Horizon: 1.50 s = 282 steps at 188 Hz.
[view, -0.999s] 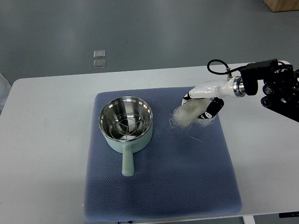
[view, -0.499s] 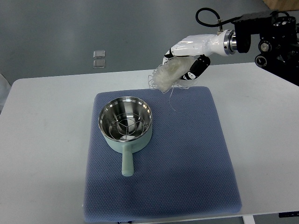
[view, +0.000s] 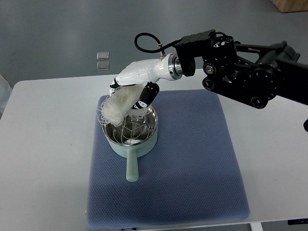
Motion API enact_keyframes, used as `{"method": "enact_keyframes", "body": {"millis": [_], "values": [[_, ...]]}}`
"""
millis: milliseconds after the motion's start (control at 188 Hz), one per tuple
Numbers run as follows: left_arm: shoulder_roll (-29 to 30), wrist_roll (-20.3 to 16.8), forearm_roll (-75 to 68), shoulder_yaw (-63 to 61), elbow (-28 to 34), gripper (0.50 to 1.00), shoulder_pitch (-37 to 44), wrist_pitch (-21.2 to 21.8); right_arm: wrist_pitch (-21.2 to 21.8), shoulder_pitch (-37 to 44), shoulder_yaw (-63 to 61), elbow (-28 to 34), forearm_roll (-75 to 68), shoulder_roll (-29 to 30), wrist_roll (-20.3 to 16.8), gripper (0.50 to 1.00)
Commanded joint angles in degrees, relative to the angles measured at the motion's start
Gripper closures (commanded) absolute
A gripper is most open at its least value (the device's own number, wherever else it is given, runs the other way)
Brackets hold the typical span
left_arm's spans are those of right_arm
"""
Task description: Put vermicelli into pot with right hand
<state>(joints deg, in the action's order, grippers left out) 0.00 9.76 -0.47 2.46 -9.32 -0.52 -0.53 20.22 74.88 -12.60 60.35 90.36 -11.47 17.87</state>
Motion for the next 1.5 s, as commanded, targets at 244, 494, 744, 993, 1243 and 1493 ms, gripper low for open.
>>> {"method": "enact_keyframes", "body": {"millis": [244,494,744,993,1243,1493], "values": [[0.0,0.0,-0.1,0.0,0.0,0.5,0.0,0.0,-1.5,-4.2,0.0,-4.7,0.3,2.7,-0.9,0.76],[0.0,0.0,0.0,0.0,0.0,0.5,0.0,0.0,-2.1,-4.7,-0.1,-4.6,0.0,2.5,-0.9,0.638],[0.0,0.0,0.0,0.0,0.0,0.5,0.0,0.0,-1.9,-4.6,-0.5,-4.5,-0.2,2.3,-0.7,0.605],[0.0,0.0,0.0,0.0,0.0,0.5,0.0,0.0,-1.7,-3.9,-2.6,-4.1,-2.8,0.7,-0.4,0.576],[0.0,0.0,-0.1,0.0,0.0,0.5,0.0,0.0,-1.0,-6.9,-14.8,-5.9,-15.2,-2.3,-0.4,0.574],[0.0,0.0,0.0,0.0,0.0,0.5,0.0,0.0,-3.7,-17.3,-28.7,-13.3,-35.0,-2.5,-0.2,0.574]]}}
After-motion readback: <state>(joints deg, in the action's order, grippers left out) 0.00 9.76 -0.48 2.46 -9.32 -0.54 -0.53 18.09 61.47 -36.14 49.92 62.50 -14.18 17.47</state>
